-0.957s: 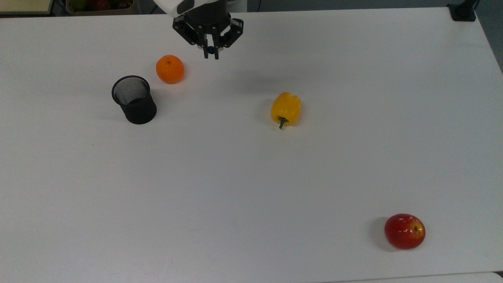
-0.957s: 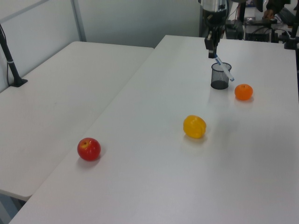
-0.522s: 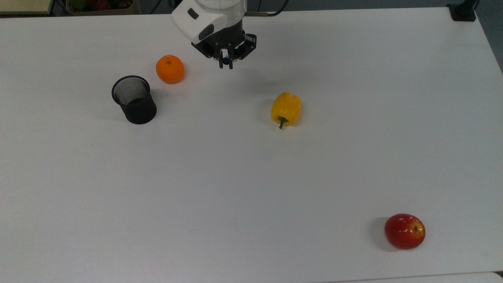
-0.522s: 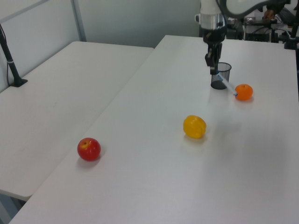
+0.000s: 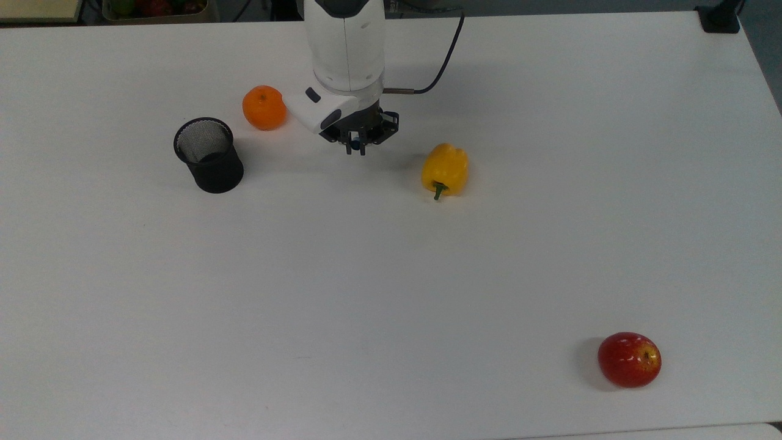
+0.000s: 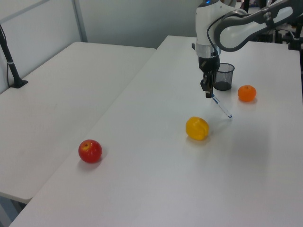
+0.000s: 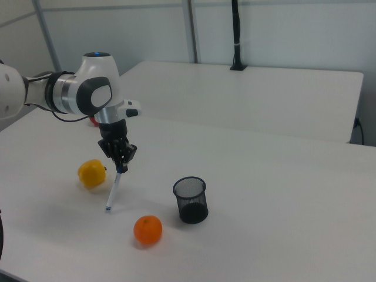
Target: Take marker pen
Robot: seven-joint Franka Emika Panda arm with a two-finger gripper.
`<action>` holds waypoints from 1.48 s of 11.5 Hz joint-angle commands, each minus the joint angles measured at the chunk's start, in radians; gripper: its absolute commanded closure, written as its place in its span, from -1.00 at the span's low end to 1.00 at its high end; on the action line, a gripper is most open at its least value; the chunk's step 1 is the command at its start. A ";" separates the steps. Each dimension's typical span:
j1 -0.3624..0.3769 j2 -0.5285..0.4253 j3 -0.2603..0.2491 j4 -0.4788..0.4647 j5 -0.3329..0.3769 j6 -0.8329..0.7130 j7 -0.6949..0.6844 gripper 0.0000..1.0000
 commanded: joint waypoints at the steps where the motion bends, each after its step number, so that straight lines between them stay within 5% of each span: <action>1: 0.016 -0.017 -0.008 -0.011 -0.006 0.017 0.018 0.45; 2: 0.015 -0.017 -0.008 -0.009 -0.008 0.017 0.018 -0.68; 3: 0.016 -0.017 -0.008 -0.009 -0.014 0.015 0.018 -1.00; 10: 0.023 -0.044 -0.008 -0.003 -0.029 0.001 0.018 -1.00; 17: 0.010 -0.318 -0.014 0.037 -0.064 -0.314 -0.053 -1.00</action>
